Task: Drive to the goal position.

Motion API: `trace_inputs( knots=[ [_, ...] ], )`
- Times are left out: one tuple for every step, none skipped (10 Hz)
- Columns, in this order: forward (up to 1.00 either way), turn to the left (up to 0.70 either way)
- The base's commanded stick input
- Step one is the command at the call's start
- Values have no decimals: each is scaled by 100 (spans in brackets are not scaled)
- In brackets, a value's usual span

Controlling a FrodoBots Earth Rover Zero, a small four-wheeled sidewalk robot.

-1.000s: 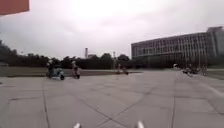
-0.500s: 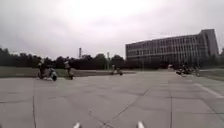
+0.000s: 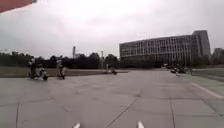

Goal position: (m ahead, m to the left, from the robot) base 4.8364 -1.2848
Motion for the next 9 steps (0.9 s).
trace_inputs(
  knots=[
    [45,-27],
    [45,-27],
    [45,-27],
    [45,-27],
    [45,-27],
    [45,-27],
    [45,-27],
    [45,-27],
    [45,-27]
  ],
)
